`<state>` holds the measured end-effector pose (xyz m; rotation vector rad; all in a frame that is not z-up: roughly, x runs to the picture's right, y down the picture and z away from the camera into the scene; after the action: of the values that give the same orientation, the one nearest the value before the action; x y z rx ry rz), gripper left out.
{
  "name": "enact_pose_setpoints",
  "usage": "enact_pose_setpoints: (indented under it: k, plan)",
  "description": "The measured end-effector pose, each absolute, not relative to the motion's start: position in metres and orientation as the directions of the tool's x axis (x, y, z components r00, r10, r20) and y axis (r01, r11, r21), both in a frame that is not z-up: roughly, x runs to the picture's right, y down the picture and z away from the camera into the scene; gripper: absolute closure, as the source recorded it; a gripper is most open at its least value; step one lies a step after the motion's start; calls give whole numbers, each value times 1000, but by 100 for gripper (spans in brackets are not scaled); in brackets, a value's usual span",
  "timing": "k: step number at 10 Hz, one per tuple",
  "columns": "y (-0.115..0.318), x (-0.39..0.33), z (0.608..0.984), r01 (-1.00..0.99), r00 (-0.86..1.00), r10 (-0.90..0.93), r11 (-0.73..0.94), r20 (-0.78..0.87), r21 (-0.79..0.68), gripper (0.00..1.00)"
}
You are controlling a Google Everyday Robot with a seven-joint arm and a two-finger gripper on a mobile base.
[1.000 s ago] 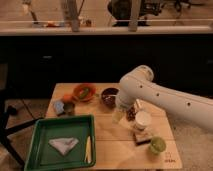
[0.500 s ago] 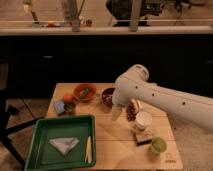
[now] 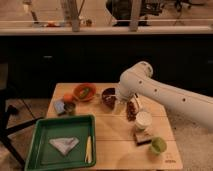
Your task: Place fork in table surface
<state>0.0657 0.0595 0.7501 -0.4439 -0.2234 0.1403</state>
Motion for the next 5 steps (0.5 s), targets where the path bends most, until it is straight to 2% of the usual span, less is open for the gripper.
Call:
enact_pose_setpoints:
  k: [5]
  plan:
    - [38, 55, 782, -45, 959, 154, 910, 236, -411, 20]
